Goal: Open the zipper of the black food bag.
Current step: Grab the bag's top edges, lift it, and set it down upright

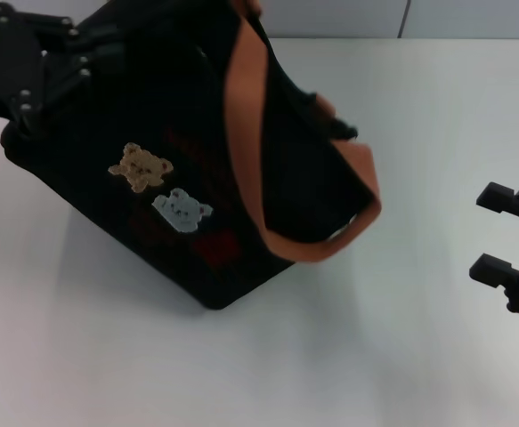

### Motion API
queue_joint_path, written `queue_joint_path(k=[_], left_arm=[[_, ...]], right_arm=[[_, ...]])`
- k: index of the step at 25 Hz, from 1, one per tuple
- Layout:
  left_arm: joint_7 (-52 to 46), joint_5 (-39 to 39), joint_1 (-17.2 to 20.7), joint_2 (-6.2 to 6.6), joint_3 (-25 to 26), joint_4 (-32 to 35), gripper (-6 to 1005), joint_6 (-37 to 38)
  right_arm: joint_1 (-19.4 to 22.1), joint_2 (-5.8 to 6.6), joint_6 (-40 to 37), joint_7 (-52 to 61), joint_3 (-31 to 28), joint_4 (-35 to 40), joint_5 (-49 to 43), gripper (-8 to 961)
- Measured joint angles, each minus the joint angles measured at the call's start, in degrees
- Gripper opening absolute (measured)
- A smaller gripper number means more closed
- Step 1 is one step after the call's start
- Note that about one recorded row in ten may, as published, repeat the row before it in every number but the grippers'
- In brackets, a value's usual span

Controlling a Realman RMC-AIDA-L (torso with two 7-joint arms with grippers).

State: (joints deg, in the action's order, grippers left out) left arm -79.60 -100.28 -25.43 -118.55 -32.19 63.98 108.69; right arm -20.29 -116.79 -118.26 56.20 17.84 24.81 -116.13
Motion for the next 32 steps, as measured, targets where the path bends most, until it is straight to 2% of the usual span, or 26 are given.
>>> queue_joint_path(k=[1, 2, 3, 7, 13, 15, 17, 18, 19, 21, 22, 23, 27, 32], left_arm=[[-0.4, 0.5, 0.0, -0.01, -1.6, 0.3, 108, 0.0], [-0.3, 0.9, 0.1, -0.04, -5.4, -0.1, 108, -0.4], [-0.3, 0.9, 0.1, -0.04, -5.4, -0.1, 107, -0.4], [1.7, 1.1, 0.7, -0.20, -12.3, -2.4, 105, -2.5], [2.4, 1.6, 0.3, -0.35, -14.2, -3.5, 99, -3.3], [2.8, 1.7, 0.0, -0.37, -14.4, -4.2, 97, -3.5], [3.7, 2.0, -0.2, -0.37, -15.2, -4.9, 96, -3.7], [3.8, 2.2, -0.2, -0.38, -15.4, -5.1, 96, -3.8], [3.8, 2.2, -0.2, -0.38, -15.4, -5.1, 96, -3.8], [3.9, 2.3, -0.5, -0.41, -16.0, -5.5, 95, -4.0], [4.2, 2.6, -0.8, -0.46, -16.7, -6.4, 94, -4.3], [4.2, 2.6, -0.8, -0.46, -16.7, -6.4, 94, -4.3], [5.4, 3.0, -1.9, -0.54, -17.2, -9.4, 93, -4.5], [6.5, 3.9, -2.6, -0.55, -18.7, -11.1, 94, -4.8]], right_arm=[[-0.1, -0.01, 0.4, 0.0, 0.0, -0.3, 0.0, 840], [-0.2, -0.08, 1.1, 0.0, 0.0, -0.8, 0.0, 840], [-0.2, -0.08, 1.1, 0.0, 0.0, -0.8, 0.0, 840], [-0.7, -0.60, 3.4, 0.1, 0.0, -1.1, 0.2, 840], [-1.0, -1.11, 9.2, 0.5, 0.0, -3.9, 5.4, 839], [-1.1, -1.29, 13.5, 0.6, 0.0, -6.6, 9.4, 839], [-2.3, -2.21, 19.3, -0.4, 0.3, -8.6, 11.2, 839], [-2.3, -2.21, 19.3, -0.4, 0.3, -8.6, 11.2, 839], [-3.7, -2.61, 23.6, -3.2, 0.6, -10.9, 11.2, 839], [-4.5, -2.66, 25.8, -5.3, 0.7, -12.6, 11.0, 839], [-5.9, -2.68, 29.9, -10.0, 0.9, -16.7, 10.8, 839], [-5.9, -2.68, 29.9, -10.0, 0.9, -16.7, 10.8, 839], [-8.8, -2.80, 35.1, -18.6, 3.7, -24.3, 9.9, 840], [-11.2, -3.02, 35.8, -24.2, 5.2, -30.3, 9.7, 840]])
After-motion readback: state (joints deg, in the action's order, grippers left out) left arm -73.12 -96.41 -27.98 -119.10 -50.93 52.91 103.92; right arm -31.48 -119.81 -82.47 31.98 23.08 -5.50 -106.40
